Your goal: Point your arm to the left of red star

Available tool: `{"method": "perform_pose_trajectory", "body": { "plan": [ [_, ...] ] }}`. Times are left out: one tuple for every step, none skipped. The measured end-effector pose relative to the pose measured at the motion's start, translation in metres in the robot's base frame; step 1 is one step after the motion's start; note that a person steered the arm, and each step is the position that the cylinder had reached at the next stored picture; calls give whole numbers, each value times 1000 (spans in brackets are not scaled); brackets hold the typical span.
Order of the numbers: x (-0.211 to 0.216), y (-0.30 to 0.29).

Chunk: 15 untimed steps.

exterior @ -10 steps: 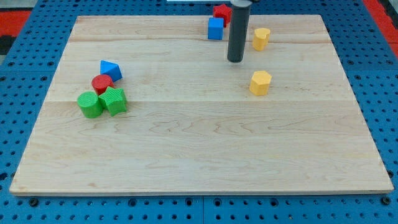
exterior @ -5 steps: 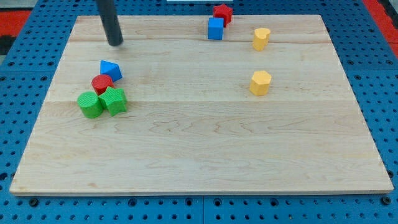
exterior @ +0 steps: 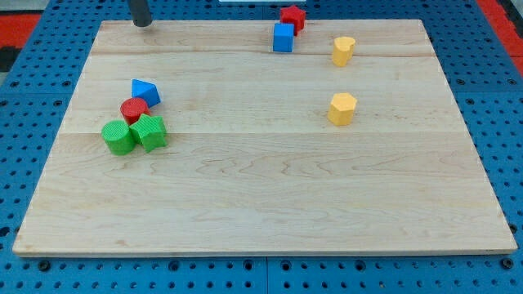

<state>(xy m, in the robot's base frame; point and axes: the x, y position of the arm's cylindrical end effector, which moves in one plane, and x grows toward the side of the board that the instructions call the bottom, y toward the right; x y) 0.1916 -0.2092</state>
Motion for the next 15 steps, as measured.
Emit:
{"method": "perform_pose_trajectory", "body": {
  "plan": [
    [0, 2],
    [-1, 4],
    [27, 0],
    [43, 32],
    [43, 34],
    [2, 35],
    [0, 38],
    [0, 43],
    [0, 51],
    [0, 51],
    [0, 52],
    [0, 54],
    [0, 55],
    [5, 83],
    [34, 110]
  ]
}}
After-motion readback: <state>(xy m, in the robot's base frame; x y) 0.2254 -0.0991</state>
